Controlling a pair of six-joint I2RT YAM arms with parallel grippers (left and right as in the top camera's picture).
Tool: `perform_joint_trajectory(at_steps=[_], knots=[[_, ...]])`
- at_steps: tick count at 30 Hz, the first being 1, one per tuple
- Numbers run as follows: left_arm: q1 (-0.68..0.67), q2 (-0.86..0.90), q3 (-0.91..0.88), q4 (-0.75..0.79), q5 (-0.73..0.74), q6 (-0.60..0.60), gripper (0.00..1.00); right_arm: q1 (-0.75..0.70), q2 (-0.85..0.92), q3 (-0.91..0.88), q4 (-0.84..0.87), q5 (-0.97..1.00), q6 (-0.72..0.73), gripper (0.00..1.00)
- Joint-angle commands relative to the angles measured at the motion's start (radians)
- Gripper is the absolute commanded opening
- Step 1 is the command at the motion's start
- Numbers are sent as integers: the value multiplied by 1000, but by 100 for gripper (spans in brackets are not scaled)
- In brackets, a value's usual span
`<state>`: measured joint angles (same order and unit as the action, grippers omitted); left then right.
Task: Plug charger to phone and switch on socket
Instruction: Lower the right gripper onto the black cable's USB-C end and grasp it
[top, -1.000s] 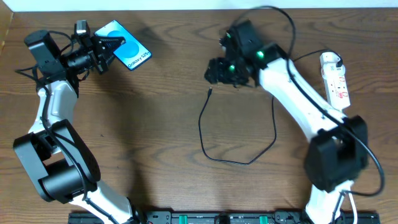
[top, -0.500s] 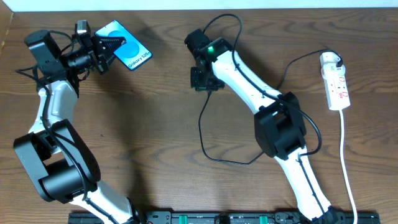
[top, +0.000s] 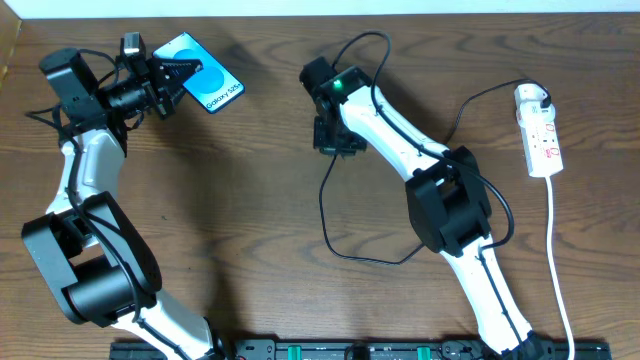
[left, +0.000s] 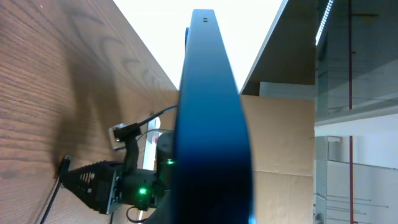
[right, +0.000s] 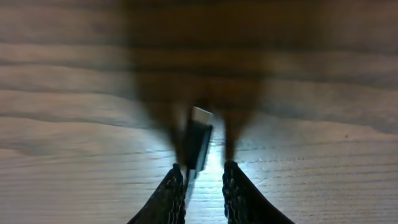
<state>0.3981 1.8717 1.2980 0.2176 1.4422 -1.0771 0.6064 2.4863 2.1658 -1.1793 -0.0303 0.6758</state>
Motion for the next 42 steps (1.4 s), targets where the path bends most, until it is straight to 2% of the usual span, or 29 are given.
perform_joint_trajectory(at_steps=[1,8,10,12,13,16,19,22,25,27,33,35,39,42], knots=[[2,-26,8,8,31,-5,7,9,16,-52,28,-6,19,21],[2,-26,8,8,31,-5,7,13,16,-108,113,3,19,20],[2,-26,8,8,31,-5,7,13,16,-122,129,6,19,17],[2,-26,8,8,27,-5,7,13,16,-137,144,5,10,9],[2,-26,8,8,24,-5,7,13,16,-138,148,5,-22,1],[2,-26,8,8,17,-5,7,12,15,-134,175,-35,-250,1],[2,-26,8,8,12,-5,7,-1,6,-110,158,-87,-339,1],[2,-26,8,8,12,-5,7,-26,-27,-104,179,-269,-498,1],[2,-26,8,8,12,-5,7,-68,-67,-104,196,-529,-724,1],[2,-26,8,8,13,-5,7,-98,-84,-104,166,-582,-788,1],[2,-26,8,8,9,-5,8,-181,-95,-105,12,-409,-885,1],[2,-26,8,8,8,-5,7,-188,-95,-105,-19,-225,-895,1],[2,-26,8,8,9,-5,7,-171,-94,-122,2,-49,-894,1],[2,-26,8,8,9,-5,7,-146,-94,-158,30,-28,-823,1]])
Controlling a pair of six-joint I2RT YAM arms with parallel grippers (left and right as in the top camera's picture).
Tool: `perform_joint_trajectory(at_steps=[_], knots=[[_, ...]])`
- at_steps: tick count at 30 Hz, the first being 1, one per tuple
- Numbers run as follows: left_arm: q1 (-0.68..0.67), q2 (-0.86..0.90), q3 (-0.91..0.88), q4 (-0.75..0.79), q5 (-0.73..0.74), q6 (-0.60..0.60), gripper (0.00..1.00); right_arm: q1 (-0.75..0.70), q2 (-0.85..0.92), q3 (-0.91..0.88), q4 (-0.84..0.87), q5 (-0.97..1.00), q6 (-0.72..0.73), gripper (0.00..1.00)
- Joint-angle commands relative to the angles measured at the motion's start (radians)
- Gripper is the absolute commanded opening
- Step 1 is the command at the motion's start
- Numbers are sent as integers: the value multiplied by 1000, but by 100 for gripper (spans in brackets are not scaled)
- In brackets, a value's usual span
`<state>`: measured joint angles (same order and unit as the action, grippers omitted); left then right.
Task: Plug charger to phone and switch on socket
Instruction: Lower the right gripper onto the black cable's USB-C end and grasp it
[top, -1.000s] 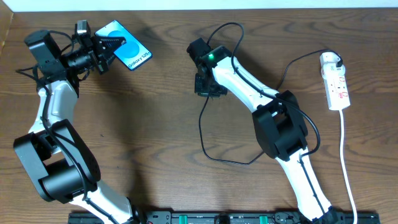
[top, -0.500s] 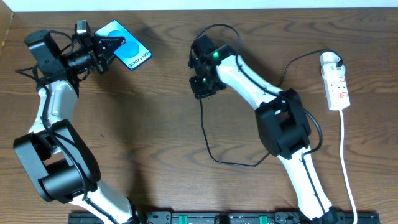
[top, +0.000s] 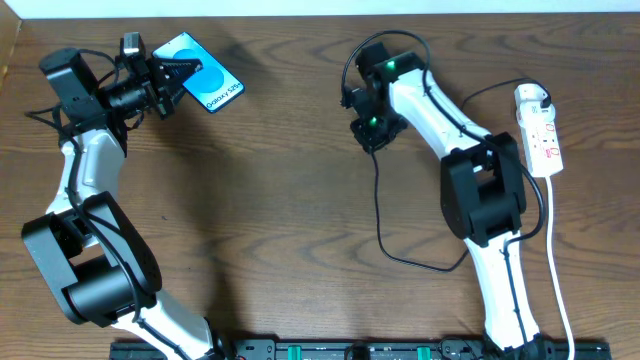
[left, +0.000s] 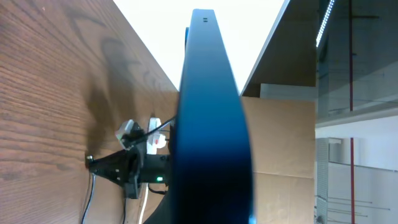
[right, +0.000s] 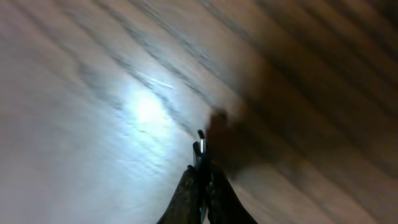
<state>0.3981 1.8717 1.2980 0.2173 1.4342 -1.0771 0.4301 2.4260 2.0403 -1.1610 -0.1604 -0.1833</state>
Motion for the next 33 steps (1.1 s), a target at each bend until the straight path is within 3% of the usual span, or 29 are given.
perform_joint_trajectory(at_steps=[1,6,7,10,18,27,29,30,31,33], knots=[[2,-26,8,9,17,-5,7,42,-34,-44,17,103,90,1],[2,-26,8,9,17,-5,8,69,-34,-60,16,103,303,5],[2,-26,8,9,17,-5,7,69,-34,-60,16,103,343,15],[2,-26,8,9,17,-5,7,69,-34,-60,13,103,407,31],[2,-26,8,9,17,-5,7,79,-34,-101,-12,93,542,34],[2,-26,8,9,17,-5,7,96,-34,-206,87,46,598,30],[2,-26,8,9,17,-5,7,94,-34,-206,113,45,598,24],[2,-26,8,9,17,-5,7,93,-34,-206,118,45,598,16],[2,-26,8,9,17,-5,7,92,-34,-206,122,45,598,1],[2,-26,8,9,17,-5,7,92,-34,-206,126,41,574,1]])
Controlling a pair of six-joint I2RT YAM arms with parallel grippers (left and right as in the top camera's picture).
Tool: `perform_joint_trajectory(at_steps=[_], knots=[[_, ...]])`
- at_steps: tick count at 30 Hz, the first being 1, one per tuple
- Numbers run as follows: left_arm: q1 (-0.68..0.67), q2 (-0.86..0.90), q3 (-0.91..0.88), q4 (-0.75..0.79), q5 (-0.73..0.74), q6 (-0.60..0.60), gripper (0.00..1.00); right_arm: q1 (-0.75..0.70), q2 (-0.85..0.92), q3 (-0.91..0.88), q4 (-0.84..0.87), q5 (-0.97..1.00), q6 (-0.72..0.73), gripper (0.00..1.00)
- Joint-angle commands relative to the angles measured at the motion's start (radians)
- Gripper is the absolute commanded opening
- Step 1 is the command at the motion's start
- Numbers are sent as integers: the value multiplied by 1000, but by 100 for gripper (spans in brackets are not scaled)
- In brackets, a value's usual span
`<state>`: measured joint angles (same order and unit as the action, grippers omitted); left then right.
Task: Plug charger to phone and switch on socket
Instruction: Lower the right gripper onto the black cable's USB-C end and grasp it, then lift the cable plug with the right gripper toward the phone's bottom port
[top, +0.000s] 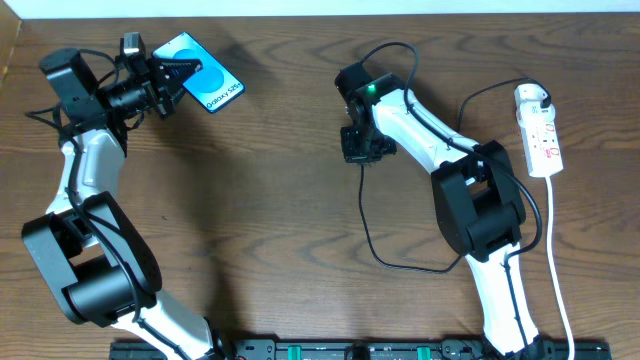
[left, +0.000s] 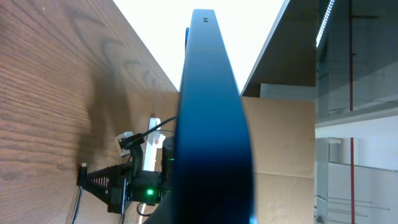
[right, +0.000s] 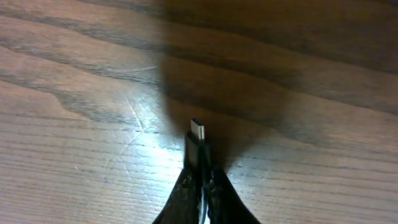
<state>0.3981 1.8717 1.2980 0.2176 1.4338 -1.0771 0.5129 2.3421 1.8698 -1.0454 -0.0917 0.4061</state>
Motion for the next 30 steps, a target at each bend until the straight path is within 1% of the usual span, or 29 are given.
perform_joint_trajectory(at_steps=[1,3,4,5,6,7,10,11,15,17,18,23,26,28,30], knots=[[2,-26,8,8,17,-5,7,10,50,-35,15,-40,-35,1],[2,-26,8,8,17,-5,7,6,42,-32,30,-106,-98,1],[2,-26,8,8,18,-5,7,-4,23,-32,47,-206,-176,1],[2,-26,8,8,18,-5,7,-13,10,-32,63,-272,-218,1],[2,-26,8,8,18,-5,7,-29,-22,-32,91,-387,-284,1],[2,-26,8,8,18,-5,7,-45,-49,-32,114,-463,-313,1],[2,-26,8,9,22,-5,7,-91,-139,-32,157,-645,-351,1],[2,-26,8,9,26,-5,7,-121,-196,-32,157,-749,-380,1],[-5,-26,8,11,44,-4,7,-181,-299,-32,128,-926,-436,1],[-18,-26,8,38,58,-5,7,-198,-327,-32,103,-968,-461,1],[-32,-26,8,78,71,-7,7,-209,-349,-32,71,-1016,-491,1],[-95,-26,8,216,102,-42,7,-204,-353,-41,27,-1096,-543,1],[-140,-26,8,319,121,-72,7,-170,-350,-63,46,-1097,-542,1],[-159,-26,8,361,134,-89,7,-147,-350,-86,82,-1097,-540,1],[-177,-26,8,380,137,-96,7,-121,-350,-114,125,-1098,-507,1]])
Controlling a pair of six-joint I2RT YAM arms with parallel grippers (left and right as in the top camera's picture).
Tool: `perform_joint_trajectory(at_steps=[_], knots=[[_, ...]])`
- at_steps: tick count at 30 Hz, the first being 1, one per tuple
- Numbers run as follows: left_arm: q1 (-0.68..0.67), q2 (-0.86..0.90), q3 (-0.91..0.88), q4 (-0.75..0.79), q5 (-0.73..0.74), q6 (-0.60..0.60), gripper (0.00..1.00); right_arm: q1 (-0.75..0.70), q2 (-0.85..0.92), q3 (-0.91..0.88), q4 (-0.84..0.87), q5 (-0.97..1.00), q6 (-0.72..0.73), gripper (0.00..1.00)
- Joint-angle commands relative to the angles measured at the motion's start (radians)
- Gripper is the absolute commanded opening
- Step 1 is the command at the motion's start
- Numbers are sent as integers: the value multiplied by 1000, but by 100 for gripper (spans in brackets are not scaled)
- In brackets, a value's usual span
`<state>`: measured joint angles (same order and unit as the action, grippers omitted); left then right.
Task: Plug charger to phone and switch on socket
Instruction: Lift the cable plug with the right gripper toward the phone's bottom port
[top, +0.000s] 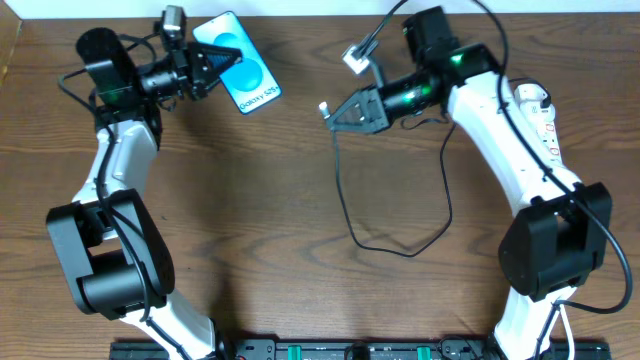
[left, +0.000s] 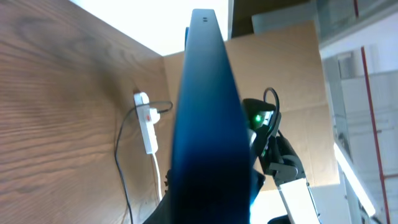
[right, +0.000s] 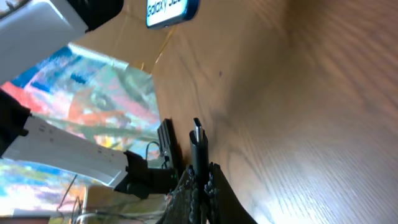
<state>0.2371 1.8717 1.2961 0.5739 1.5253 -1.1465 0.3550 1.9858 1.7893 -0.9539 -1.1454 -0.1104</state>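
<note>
A blue Galaxy phone (top: 243, 66) is held off the table at the back left, with my left gripper (top: 212, 64) shut on it. In the left wrist view the phone (left: 210, 106) shows edge-on and hides the fingers. My right gripper (top: 345, 110) is shut on the black charger plug (top: 326, 108), which points left toward the phone with a gap between them. The right wrist view has the plug (right: 197, 138) sticking out of the fingers and the phone (right: 171, 10) far ahead. The white socket strip (left: 146, 122) lies at the right.
The black cable (top: 345, 205) hangs from the plug and loops over the middle of the table. My right arm (top: 500, 110) crosses in front of the socket strip (top: 534, 97), covering most of it. A cardboard wall (left: 280, 56) stands behind the table.
My right gripper has risen from the table's middle and turned left, so the plug now points at the phone. My left gripper has carried the phone to the right, closer to the plug.
At first my right gripper stood open around the plug on the table while the left held the phone up. Then it was shut on the plug, low over the table, in two places. Now the plug is raised and the phone is closer to it.
</note>
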Motion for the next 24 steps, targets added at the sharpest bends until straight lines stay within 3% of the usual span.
perform_joint_trajectory(at_steps=[1,8,11,24], knots=[[-21,-26,10,23,45,-26,7,48,6,-51,67,-45,34,1],[-23,-26,10,23,46,-26,7,111,6,-210,484,-133,323,1],[-23,-26,10,23,46,-26,7,125,6,-235,585,-132,396,1],[-43,-26,10,23,46,-10,7,129,6,-235,589,-132,402,1]])
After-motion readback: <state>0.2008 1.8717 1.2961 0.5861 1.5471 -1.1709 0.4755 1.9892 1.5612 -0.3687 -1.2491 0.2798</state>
